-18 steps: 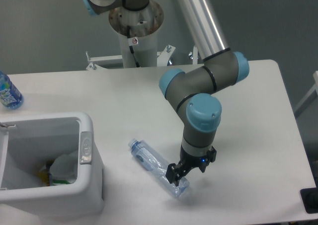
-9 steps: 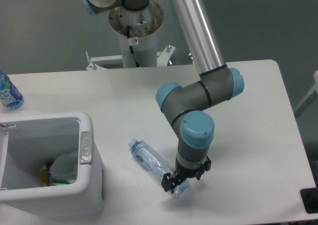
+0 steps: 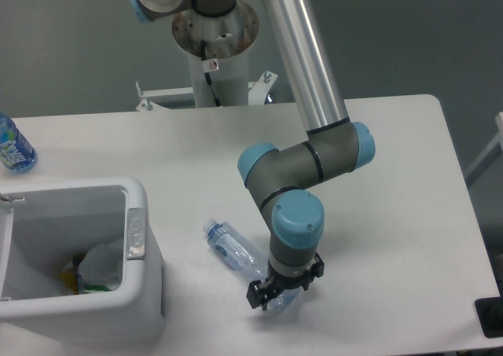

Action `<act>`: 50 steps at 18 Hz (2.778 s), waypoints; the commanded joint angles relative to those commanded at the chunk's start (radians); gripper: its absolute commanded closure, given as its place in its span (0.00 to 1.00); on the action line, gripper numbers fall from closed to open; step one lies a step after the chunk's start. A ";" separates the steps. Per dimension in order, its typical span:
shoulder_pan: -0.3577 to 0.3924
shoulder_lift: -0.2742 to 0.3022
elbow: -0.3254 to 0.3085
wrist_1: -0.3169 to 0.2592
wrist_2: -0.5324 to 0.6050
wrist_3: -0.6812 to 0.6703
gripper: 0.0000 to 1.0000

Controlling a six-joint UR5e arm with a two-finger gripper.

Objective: Place the trash in the trash can
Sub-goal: 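Close the gripper on the bottle's base end and lift it upright, then carry the hanging bottle over the white bin and lower it inside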

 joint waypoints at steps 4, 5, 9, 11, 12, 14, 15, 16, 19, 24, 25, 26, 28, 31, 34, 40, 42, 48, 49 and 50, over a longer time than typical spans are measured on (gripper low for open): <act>0.000 0.002 -0.002 0.000 0.002 -0.003 0.37; 0.000 0.003 -0.002 0.000 0.002 -0.003 0.39; 0.000 0.006 -0.002 0.000 0.002 -0.002 0.40; 0.000 0.008 -0.002 0.002 0.002 0.000 0.40; 0.000 0.009 -0.002 0.002 0.002 0.000 0.40; 0.000 0.012 0.000 0.002 0.002 0.002 0.40; 0.000 0.014 0.000 0.002 0.002 0.005 0.40; 0.000 0.020 0.002 0.002 0.002 0.006 0.40; 0.006 0.063 0.043 0.002 -0.005 0.031 0.40; 0.032 0.129 0.147 0.006 -0.011 0.020 0.40; 0.043 0.146 0.172 0.015 -0.026 0.014 0.40; 0.048 0.161 0.198 0.023 -0.056 0.002 0.40; 0.058 0.196 0.247 0.026 -0.124 -0.011 0.42; 0.052 0.264 0.285 0.067 -0.181 -0.009 0.42; 0.028 0.322 0.299 0.121 -0.206 -0.003 0.44; -0.106 0.374 0.314 0.161 -0.204 0.011 0.44; -0.155 0.376 0.313 0.166 -0.203 0.021 0.44; -0.258 0.351 0.301 0.166 -0.199 0.052 0.44; -0.273 0.345 0.299 0.166 -0.201 0.055 0.44; -0.293 0.336 0.299 0.166 -0.199 0.055 0.44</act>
